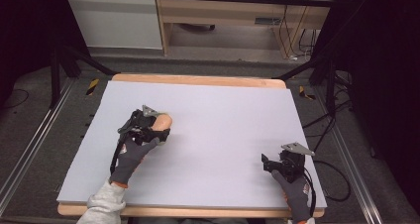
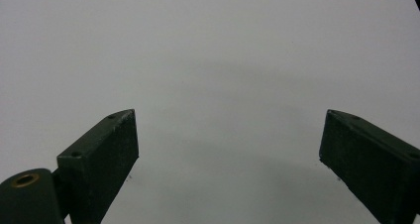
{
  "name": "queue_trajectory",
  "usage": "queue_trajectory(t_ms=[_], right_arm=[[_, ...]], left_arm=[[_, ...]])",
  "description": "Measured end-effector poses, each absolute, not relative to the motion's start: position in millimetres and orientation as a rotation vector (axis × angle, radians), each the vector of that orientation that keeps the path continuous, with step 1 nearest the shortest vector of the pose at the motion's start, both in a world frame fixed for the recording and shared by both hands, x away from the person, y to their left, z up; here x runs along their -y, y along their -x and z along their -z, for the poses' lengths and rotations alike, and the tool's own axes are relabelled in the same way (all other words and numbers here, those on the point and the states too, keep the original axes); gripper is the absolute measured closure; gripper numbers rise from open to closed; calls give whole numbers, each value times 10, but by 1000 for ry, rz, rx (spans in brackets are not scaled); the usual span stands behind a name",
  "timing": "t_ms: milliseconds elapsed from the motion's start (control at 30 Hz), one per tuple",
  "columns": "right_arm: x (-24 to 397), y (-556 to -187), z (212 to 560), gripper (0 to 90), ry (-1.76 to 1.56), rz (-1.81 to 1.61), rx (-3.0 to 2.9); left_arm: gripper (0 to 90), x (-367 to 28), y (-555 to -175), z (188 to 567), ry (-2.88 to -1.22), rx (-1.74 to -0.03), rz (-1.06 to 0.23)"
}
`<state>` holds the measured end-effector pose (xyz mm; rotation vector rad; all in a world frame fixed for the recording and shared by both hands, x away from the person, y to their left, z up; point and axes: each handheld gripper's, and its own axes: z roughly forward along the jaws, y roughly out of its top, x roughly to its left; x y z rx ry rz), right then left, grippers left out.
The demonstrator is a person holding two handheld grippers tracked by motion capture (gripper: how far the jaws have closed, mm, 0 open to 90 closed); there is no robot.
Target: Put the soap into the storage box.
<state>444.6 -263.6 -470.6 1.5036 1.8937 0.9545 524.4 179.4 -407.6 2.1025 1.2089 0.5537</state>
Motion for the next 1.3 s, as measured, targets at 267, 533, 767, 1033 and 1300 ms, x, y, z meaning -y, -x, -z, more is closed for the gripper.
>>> queue_trajectory(t_ms=[267,533,767,1033,1300], right_arm=[[2639,-4450,4709,86,-1502,-953,-1893],[2639,-4454,4710,85,-1505,-953,-1893],[2631,-4454,4709,85,-1513,-958,-1891],[2630,-4457,4711,84,-1516,-958,-1893],[2629,-4458,4713,84,-1517,-955,-1895]], left_arm=[[316,-1810,-5332,4117,-2099,-1234,-558],[316,-1847,-5410,4154,-2089,-1259,-565],[316,-1911,-5467,4184,-2076,-1285,-557],[316,-1951,-5527,4240,-2072,-1314,-558],[316,-1951,-5574,4294,-2086,-1331,-554]])
